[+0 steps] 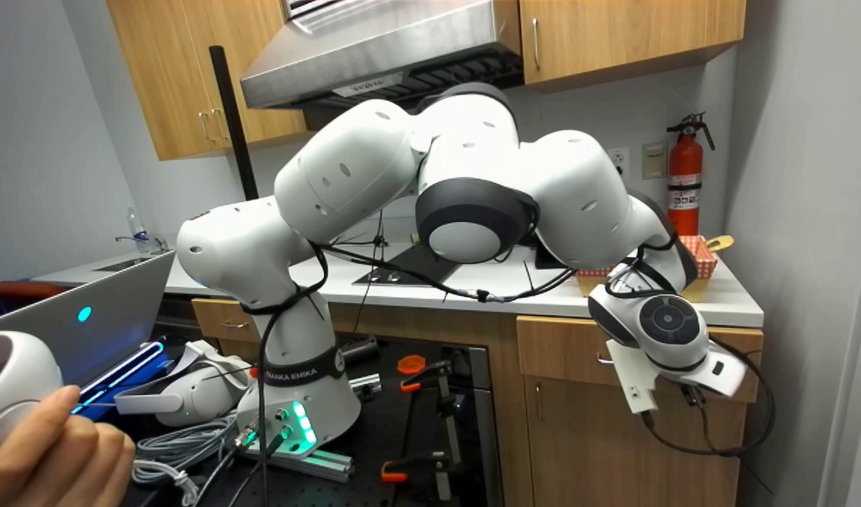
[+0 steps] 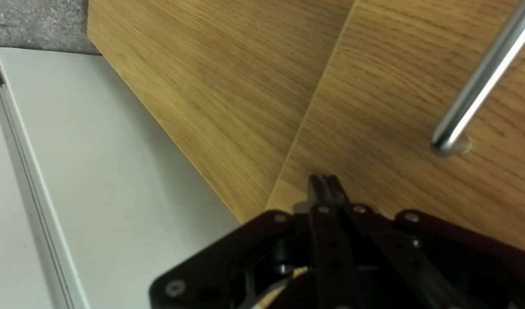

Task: Close the kitchen drawer

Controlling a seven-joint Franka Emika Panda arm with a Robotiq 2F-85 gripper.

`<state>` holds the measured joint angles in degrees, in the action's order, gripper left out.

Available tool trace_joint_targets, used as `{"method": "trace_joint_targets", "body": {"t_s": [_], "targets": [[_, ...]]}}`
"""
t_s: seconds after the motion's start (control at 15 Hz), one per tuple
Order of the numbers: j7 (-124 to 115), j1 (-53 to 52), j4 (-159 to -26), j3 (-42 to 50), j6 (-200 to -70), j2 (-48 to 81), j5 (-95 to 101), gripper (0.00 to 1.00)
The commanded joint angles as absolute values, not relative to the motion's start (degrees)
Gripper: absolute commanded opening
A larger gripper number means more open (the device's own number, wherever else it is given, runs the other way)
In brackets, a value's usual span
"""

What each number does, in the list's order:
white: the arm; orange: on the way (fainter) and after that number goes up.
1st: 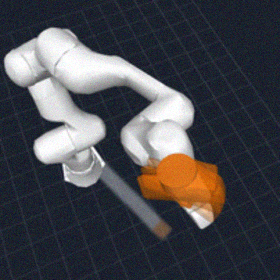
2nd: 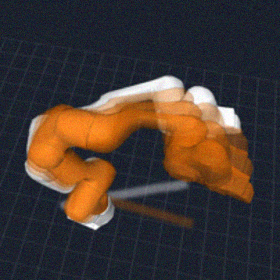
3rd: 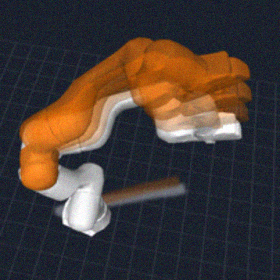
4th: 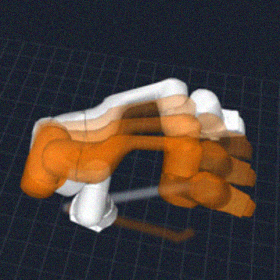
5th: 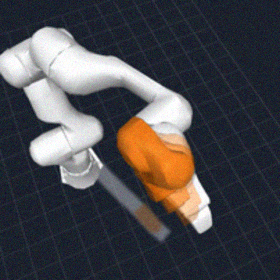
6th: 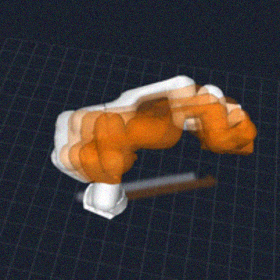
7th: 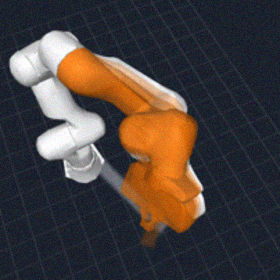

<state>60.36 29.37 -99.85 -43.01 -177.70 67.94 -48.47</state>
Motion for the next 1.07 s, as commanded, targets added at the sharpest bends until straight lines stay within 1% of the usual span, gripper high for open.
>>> {"method": "trace_joint_targets", "body": {"t_s": [0.0,0.47,1.0], "targets": [[61.6,29.29,-97.94,-43.86,-176.14,69.32,-47.41,0.0],[61.1,28.81,-100.51,-37.46,-173.95,66.15,-43.96,0.0],[48.29,31.5,-103.54,-33.32,-174.23,64.1,-22.71,0.0]]}}
